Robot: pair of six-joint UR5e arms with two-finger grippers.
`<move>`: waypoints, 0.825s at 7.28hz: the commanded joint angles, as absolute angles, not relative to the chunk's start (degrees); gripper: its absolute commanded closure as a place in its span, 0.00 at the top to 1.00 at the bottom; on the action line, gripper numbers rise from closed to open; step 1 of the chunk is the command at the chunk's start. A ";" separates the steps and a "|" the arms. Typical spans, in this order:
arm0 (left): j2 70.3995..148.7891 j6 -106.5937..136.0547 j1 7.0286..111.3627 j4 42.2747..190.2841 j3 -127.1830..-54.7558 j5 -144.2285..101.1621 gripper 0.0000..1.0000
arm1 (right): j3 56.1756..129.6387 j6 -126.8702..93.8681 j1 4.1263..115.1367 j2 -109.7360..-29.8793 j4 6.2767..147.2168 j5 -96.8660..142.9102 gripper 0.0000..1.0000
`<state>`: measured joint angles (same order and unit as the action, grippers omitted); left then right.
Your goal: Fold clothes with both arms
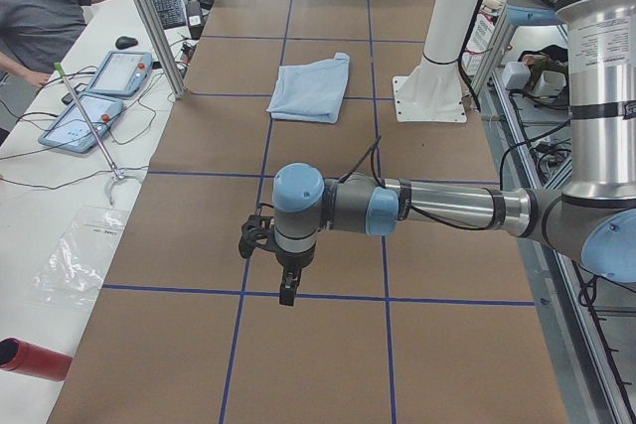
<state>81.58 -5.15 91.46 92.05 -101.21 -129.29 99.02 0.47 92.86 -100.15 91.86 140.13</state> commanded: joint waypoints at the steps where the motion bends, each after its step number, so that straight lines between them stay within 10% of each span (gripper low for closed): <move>1: 82.52 -4.84 91.50 95.62 -98.35 -130.69 0.99 | 97.65 0.44 92.90 -100.11 91.50 139.83 1.00; 6: 82.71 0.26 91.23 95.10 -99.05 -130.61 0.99 | 94.91 -1.04 92.81 -99.67 87.83 137.39 1.00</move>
<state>82.70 -0.05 91.26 95.10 -98.97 -130.76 94.45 0.16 92.82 -99.80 90.02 138.71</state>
